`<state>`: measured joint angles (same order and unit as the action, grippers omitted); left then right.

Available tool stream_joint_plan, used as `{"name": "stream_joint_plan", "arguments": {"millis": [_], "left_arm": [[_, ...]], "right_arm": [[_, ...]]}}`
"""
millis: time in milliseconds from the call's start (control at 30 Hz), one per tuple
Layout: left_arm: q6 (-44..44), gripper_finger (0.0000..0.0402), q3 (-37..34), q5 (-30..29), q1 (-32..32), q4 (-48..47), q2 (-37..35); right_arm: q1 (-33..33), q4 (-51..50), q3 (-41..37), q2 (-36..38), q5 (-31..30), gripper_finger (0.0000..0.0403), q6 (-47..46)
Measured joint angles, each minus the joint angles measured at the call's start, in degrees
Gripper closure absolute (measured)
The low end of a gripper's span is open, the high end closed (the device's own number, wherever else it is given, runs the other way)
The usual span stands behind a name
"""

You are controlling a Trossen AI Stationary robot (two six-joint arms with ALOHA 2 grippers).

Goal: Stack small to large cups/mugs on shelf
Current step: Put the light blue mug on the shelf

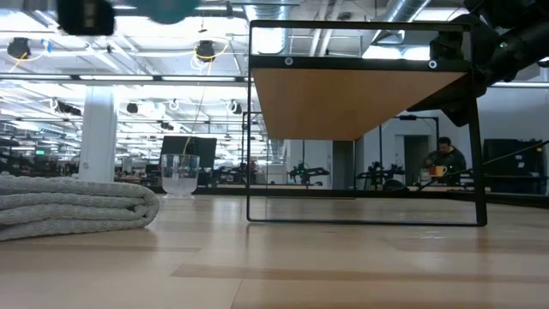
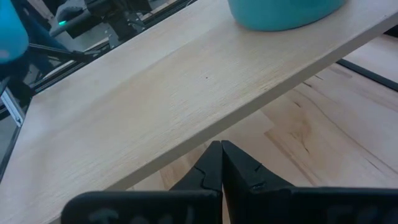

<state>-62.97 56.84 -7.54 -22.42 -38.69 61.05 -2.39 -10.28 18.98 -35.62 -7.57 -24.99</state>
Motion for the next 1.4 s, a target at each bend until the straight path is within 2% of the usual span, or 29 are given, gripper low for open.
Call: {"name": "stream_joint_plan", "arguments": {"millis": [300, 400, 600, 833, 1033, 1167, 1400], "left_arm": [[11.77, 0.0401, 11.71, -4.47, 8.70, 0.85, 6.14], [15.31, 0.0401, 15.95, -2.85, 11.33, 0.21, 9.63], [20.59, 0.0401, 24.17, -0.10, 16.89, -6.85, 17.79], [27.85, 0.0401, 33.77, 5.02, 21.66, -8.95, 26.97], [32.75, 0.0401, 42.45, 4.74, 25.50, -13.74, 32.65], [35.89, 0.0401, 45.48, 4.67, 27.57, -16.40, 35.50], [43.64, 0.0401, 46.78, 8.34, 29.11, -18.75, 36.64]], "right_arm": [[0.00, 0.02, 0.00, 0.02, 0.00, 0.0379, 0.00], [0.00, 0.02, 0.00, 0.02, 0.00, 0.0379, 0.00], [0.00, -0.10, 0.00, 0.00, 0.00, 0.0379, -0.02], [0.13, -1.83, 0.00, 0.02, 0.25, 0.0379, -0.45], [0.13, -5.97, 0.00, 0.00, 1.06, 0.0381, -1.97], [0.13, -6.01, 0.00, 0.00, 1.07, 0.0390, -1.97], [0.13, -5.99, 0.00, 0.00, 1.09, 0.0384, -1.72]]}}
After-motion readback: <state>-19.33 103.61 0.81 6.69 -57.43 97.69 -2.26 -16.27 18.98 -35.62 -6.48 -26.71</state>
